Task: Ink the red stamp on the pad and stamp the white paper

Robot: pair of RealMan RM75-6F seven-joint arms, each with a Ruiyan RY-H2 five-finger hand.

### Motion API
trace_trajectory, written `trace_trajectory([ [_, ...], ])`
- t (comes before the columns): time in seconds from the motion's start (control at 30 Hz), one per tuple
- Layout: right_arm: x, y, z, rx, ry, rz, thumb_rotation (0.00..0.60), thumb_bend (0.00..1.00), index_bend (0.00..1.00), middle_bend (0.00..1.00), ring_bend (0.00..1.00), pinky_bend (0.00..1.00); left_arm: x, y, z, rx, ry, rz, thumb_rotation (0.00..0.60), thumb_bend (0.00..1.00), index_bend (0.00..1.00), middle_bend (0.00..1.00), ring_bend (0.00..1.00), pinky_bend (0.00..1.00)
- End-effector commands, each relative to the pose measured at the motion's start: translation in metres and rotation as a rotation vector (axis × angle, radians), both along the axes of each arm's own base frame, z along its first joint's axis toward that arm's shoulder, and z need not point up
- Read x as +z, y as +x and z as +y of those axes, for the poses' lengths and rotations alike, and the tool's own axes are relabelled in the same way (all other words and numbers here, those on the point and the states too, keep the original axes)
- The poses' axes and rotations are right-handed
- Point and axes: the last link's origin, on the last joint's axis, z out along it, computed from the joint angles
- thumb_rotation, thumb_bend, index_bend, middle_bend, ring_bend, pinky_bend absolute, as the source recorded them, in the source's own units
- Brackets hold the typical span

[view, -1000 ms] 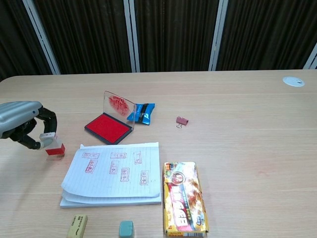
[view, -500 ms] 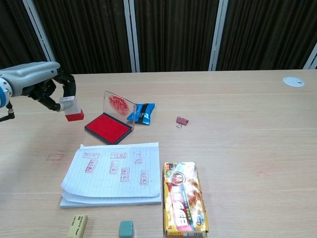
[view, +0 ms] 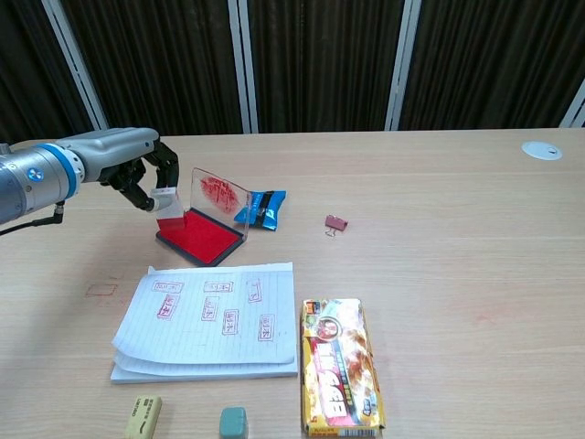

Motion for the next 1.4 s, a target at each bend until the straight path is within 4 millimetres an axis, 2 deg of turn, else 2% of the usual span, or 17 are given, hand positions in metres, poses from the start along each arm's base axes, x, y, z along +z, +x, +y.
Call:
trace_trajectory([
  [0.03, 0.000, -0.002, -0.001, -0.008, 0.000, 0.004, 0.600, 0.00, 0.00, 0.00, 0.00, 0.00, -0.010, 0.002, 0.004, 0.002, -0.015, -0.008, 0.600, 0.38, 0.56, 0.53, 0.80, 0.84],
  [0.33, -0.001, -0.007, -0.003, -0.027, 0.002, 0.012, 0.600, 0.00, 0.00, 0.00, 0.00, 0.00, -0.025, 0.005, 0.008, -0.021, -0.038, -0.033, 0.600, 0.39, 0.56, 0.53, 0.80, 0.84],
  [0.83, 0.001, -0.009, -0.003, -0.035, -0.006, 0.010, 0.600, 0.00, 0.00, 0.00, 0.00, 0.00, -0.033, 0.007, 0.011, -0.028, -0.037, -0.047, 0.600, 0.39, 0.56, 0.53, 0.80, 0.84],
  [1.4, 0.001, -0.010, -0.004, -0.042, -0.007, 0.013, 0.600, 0.00, 0.00, 0.00, 0.00, 0.00, -0.048, -0.001, 0.011, -0.010, -0.050, -0.023, 0.600, 0.40, 0.57, 0.53, 0.80, 0.84],
])
